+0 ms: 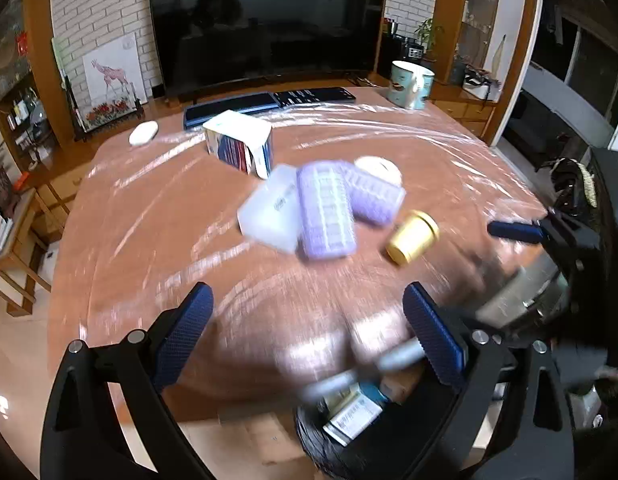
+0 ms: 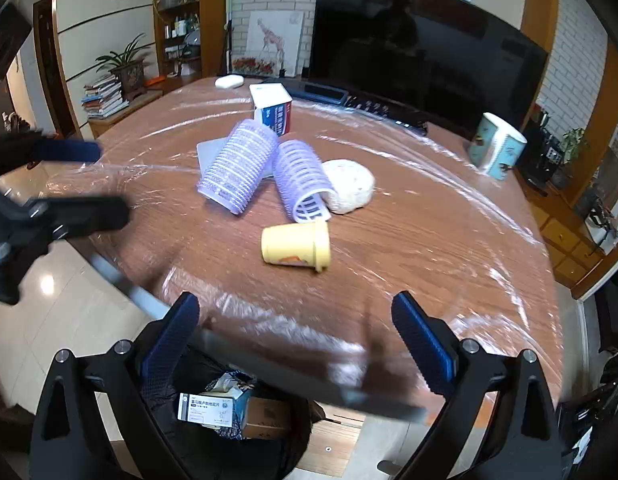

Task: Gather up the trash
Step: 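Raise both tools back over the table toward the rollers and cup, then grasp the purple hair roller with the left tool while the right tool grasps the yellow cup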

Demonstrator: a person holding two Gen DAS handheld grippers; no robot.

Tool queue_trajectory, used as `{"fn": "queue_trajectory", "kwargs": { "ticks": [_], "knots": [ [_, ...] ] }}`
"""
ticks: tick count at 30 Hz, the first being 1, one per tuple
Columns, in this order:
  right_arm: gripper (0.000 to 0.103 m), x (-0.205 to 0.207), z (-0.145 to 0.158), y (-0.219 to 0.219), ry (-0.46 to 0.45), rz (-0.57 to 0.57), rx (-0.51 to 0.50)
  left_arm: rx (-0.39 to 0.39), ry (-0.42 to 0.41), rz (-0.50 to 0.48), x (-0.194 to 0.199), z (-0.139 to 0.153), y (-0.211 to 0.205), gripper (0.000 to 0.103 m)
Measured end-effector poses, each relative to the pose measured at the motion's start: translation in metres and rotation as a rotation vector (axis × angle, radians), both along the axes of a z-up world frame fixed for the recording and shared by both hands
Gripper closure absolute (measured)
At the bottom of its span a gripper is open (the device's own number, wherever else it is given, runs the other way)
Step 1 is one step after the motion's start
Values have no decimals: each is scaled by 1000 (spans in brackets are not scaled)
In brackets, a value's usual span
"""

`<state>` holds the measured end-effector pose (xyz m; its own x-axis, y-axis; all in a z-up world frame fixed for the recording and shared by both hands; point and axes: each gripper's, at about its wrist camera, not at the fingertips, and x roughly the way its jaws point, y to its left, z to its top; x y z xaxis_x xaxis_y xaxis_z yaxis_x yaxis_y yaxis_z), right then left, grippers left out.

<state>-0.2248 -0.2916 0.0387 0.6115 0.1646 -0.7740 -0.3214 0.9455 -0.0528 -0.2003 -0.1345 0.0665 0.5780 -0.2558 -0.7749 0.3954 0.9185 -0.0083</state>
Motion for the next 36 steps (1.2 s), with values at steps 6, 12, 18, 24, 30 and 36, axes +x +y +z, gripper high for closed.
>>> {"fn": "queue_trajectory", "kwargs": {
  "ticks": [6, 12, 18, 24, 30, 36],
  "knots": [
    [12, 15, -8, 3, 27, 1, 30, 14, 13, 5, 29, -9, -14, 6],
    [17, 28, -13, 6, 42, -2, 34, 33, 25, 11, 46, -17, -26, 6],
    [25, 37, -16, 9, 58, 10, 41, 54, 24, 3, 58, -22, -35, 18],
    [45, 44, -24, 11, 89, 31, 54, 60, 43, -12, 64, -29, -39, 43],
    [56, 48, -22, 7, 80, 29, 70, 47, 36, -23, 63, -29, -40, 58],
    [56, 43, -16, -3, 66, 13, 94, 5, 22, -22, 57, -20, -36, 59]
  ]
}}
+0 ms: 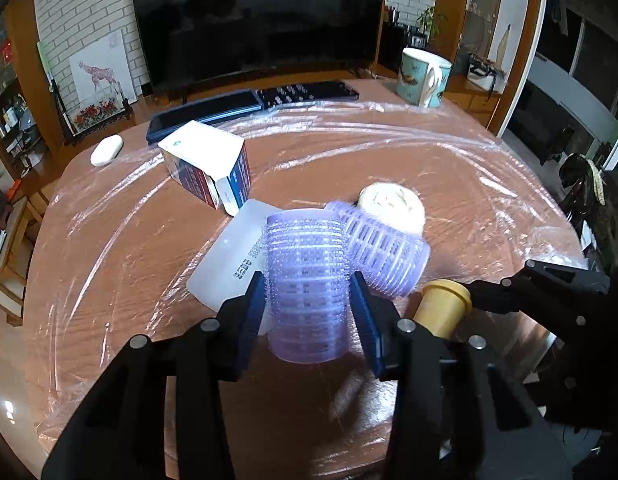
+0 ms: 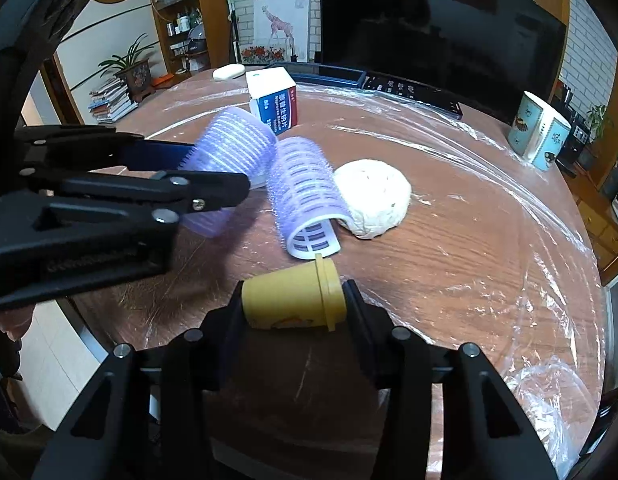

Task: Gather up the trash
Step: 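Grasp the purple hair roller with the left tool while the right tool grasps the yellow cup, then carry the purple roller and yellow cup off the table toward the bin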

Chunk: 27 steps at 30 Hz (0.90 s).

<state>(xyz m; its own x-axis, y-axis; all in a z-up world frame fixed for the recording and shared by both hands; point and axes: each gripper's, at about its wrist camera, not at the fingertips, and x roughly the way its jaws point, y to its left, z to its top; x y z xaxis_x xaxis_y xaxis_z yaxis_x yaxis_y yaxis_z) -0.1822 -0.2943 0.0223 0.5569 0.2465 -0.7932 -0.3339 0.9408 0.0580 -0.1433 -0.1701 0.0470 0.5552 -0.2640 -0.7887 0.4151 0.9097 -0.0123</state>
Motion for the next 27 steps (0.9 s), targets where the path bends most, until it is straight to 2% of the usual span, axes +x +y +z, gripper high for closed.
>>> {"fn": "queue_trajectory", "kwargs": {
  "ticks": [4, 11, 17, 27],
  "knots": [
    [56, -3, 6, -8, -9, -15, 23, -18, -21, -4, -7, 9, 4, 59],
    [56, -4, 12, -15, -19, -27, 50, -63, -5, 4, -12, 15, 11, 59],
    [56, -4, 18, -12, -41, -22, 53, -48, 30, -39, -28, 7, 9, 59],
    [57, -1, 13, -8, -20, -32, 58, -80, 86, -122, -58, -3, 9, 59]
  ]
}}
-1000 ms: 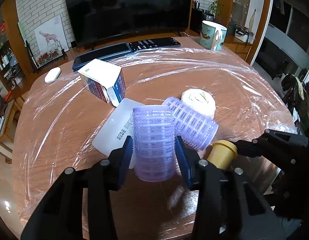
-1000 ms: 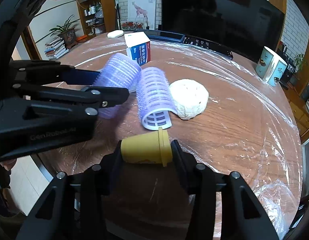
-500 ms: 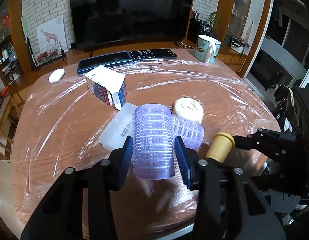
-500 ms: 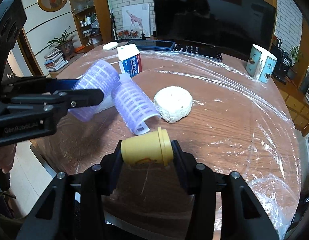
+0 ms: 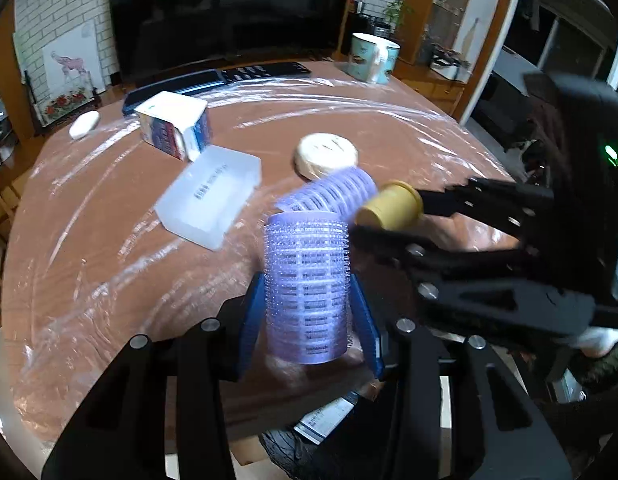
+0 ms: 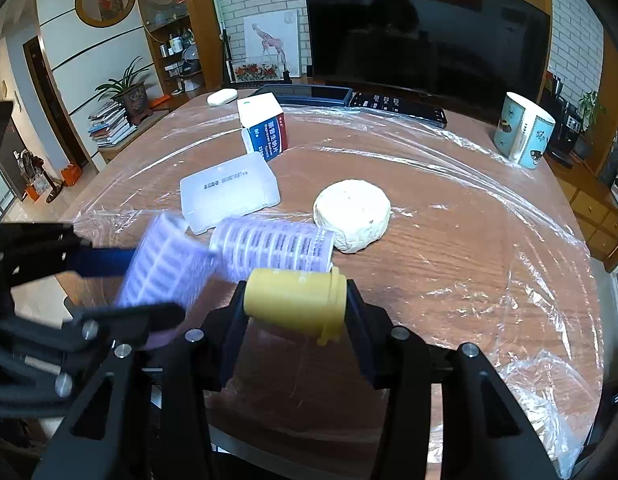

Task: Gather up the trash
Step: 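Carry the purple roller and yellow cup off the table toward the bin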

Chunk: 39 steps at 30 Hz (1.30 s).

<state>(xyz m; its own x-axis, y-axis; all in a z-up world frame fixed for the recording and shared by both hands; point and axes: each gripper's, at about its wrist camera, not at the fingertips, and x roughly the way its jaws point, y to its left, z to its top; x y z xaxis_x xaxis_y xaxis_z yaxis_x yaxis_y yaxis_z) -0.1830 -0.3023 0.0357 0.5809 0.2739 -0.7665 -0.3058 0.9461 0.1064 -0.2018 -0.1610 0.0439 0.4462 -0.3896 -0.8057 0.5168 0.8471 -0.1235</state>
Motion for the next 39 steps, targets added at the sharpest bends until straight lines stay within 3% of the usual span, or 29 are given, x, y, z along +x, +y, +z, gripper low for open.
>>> {"fn": "queue_trajectory", "kwargs": {
  "ticks": [5, 9, 39],
  "knots": [
    [57, 1, -3, 3, 14, -1, 9, 12, 9, -38, -12, -4, -3, 59],
    [58, 1, -5, 4, 22, -7, 21, -23, 19, -39, -14, -1, 2, 59],
    [58, -37, 21, -1, -34, -20, 32, -36, -45, 22, -30, 17, 16, 59]
  ]
}}
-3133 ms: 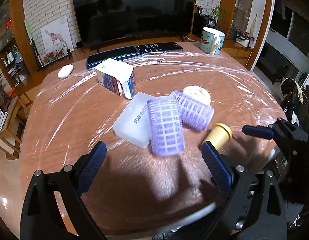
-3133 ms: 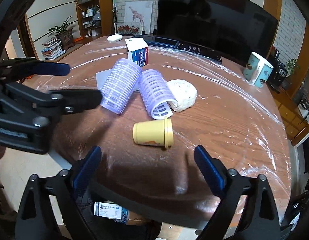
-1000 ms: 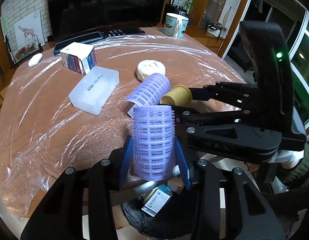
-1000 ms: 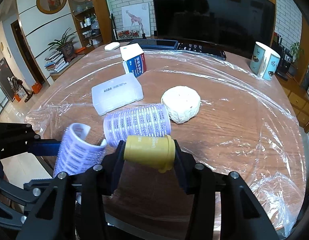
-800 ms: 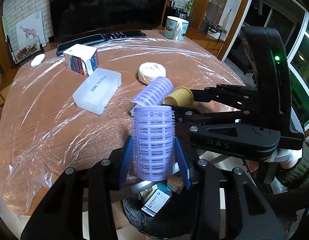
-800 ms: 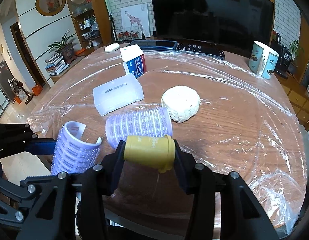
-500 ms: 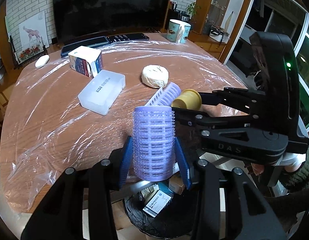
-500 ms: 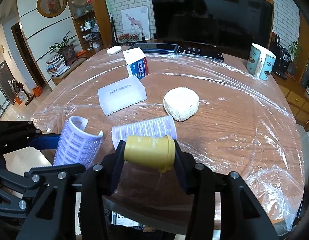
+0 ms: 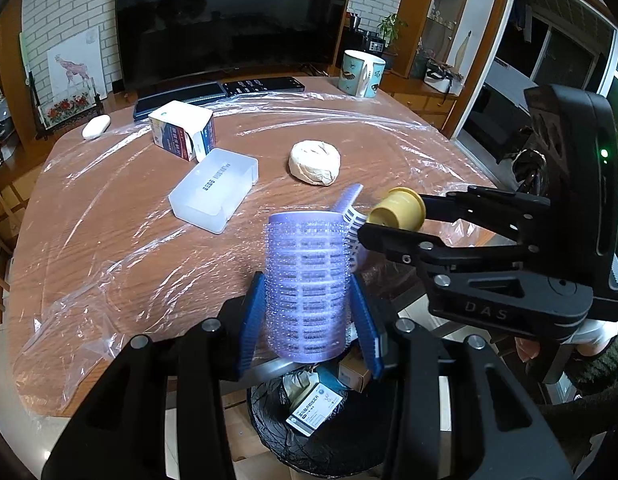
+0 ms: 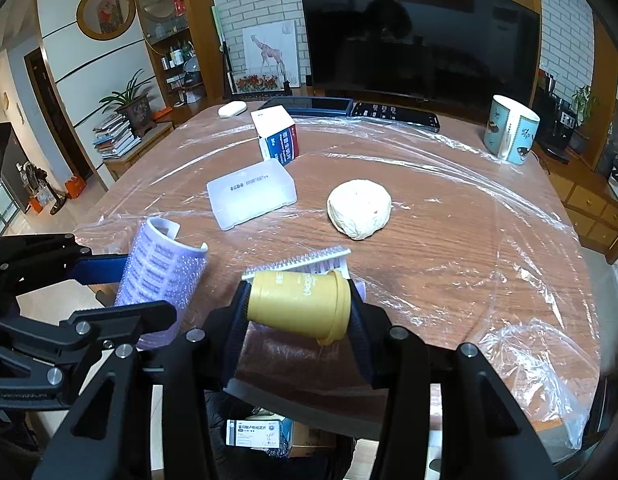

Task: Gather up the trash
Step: 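Carry the purple roller and yellow cup off the table toward the bin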

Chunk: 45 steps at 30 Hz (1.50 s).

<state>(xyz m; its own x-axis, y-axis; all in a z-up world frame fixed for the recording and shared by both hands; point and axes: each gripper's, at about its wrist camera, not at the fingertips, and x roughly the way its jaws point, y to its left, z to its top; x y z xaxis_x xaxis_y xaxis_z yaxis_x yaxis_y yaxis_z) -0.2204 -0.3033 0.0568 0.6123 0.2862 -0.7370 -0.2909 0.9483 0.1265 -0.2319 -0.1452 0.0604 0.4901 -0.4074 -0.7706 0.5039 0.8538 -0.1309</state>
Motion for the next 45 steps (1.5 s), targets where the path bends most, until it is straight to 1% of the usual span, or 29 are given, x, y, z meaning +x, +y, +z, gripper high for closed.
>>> {"fn": "queue_trajectory", "kwargs": {
  "ticks": [14, 20, 30, 45],
  "knots": [
    [58, -23, 13, -2, -21, 9, -1, 2, -11, 15, -12, 5, 6, 59],
    [58, -36, 15, -2, -16, 22, 0, 8, -11, 16, -20, 5, 8, 59],
    [58, -57, 14, -10, 14, 33, 23, 17, -4, 22, -36, 3, 15, 59],
    [58, -80, 4, -18, 59, 36, 16, 36, 22, 12, -57, -6, 19, 59]
  ]
}}
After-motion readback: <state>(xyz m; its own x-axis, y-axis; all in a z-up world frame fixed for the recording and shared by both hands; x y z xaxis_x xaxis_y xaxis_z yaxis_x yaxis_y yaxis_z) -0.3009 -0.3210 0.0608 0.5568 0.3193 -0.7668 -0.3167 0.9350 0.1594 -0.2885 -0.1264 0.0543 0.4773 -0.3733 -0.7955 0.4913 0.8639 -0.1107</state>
